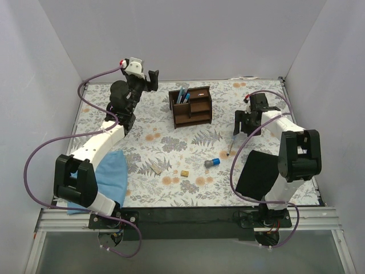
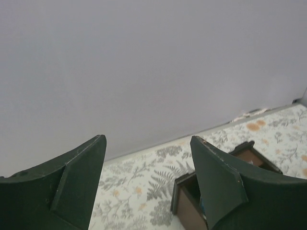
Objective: Sort the stationery into containers
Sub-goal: Pick up the pen from the center of the board.
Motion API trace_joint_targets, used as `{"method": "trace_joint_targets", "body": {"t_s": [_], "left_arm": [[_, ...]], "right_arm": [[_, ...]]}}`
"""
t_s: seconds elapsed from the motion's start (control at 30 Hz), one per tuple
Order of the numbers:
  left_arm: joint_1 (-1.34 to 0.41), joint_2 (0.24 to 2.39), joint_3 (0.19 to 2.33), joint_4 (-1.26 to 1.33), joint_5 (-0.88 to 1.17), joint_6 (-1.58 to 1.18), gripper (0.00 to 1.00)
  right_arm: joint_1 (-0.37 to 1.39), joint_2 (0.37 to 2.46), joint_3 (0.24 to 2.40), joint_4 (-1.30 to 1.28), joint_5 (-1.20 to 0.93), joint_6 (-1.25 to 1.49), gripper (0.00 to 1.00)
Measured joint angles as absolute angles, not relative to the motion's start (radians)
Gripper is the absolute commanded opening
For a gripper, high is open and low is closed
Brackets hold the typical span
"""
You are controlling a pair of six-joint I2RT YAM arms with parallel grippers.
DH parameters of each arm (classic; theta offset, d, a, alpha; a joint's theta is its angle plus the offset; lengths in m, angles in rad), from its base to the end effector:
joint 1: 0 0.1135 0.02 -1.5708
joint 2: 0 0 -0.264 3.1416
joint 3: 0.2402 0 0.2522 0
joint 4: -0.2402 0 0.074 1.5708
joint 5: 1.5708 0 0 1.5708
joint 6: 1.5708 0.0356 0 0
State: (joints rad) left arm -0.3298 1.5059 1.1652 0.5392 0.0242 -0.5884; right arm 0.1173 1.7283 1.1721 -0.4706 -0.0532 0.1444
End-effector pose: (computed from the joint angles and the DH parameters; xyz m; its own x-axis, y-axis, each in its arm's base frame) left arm 0.3415 -0.1178 0.3733 -0.0370 -0.5738 -0.8181 0.3915 0.7449 -0.5402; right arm 0.3551 0.0438 0.2021 -0.8617 0.0432 -0.5056 -0.0204 0.9926 0.1195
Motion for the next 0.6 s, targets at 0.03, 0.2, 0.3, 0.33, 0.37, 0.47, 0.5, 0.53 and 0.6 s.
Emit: {"method": "trace_joint_targets", "body": {"t_s": [0.03, 0.2, 0.3, 0.33, 0.37, 0.47, 0.5, 0.53, 0.6], "left_arm": [[-0.328, 1.496, 1.154, 0.526, 0.022, -0.586, 0.7], [-0.327, 1.495, 1.101, 0.442, 0.022, -0.573, 0.7], [-0.327, 1.497, 1.085, 0.403, 0.022, -0.564, 0.7], [-0.327, 1.497, 1.085, 0.396, 0.022, -0.561, 0.7], [-0.327, 1.497, 1.085, 0.394, 0.022, -0.558, 0.7], [-0.327, 1.497, 1.086, 0.388, 0.022, -0.549, 0.7], [-0.327, 1.497, 1.086, 0.384, 0.022, -0.545, 0.7], [-0.327, 1.497, 1.086, 0.379, 0.022, -0.54, 0.7], [-0.327, 1.497, 1.086, 0.37, 0.022, -0.535, 0.7]], "right_arm": [[0.118, 1.748, 1.184, -0.471, -0.057, 0.154, 0.75], [0.122, 1.814, 1.233, -0.469, -0.079, 0.181, 0.74], [0.125, 1.831, 1.246, -0.468, -0.086, 0.189, 0.72], [0.126, 1.836, 1.246, -0.468, -0.088, 0.192, 0.72], [0.126, 1.839, 1.246, -0.469, -0.088, 0.197, 0.72], [0.128, 1.845, 1.246, -0.471, -0.081, 0.215, 0.65], [0.13, 1.846, 1.246, -0.472, -0.074, 0.22, 0.64], [0.133, 1.849, 1.246, -0.472, -0.069, 0.23, 0.62], [0.136, 1.859, 1.246, -0.472, -0.06, 0.238, 0.56]]}}
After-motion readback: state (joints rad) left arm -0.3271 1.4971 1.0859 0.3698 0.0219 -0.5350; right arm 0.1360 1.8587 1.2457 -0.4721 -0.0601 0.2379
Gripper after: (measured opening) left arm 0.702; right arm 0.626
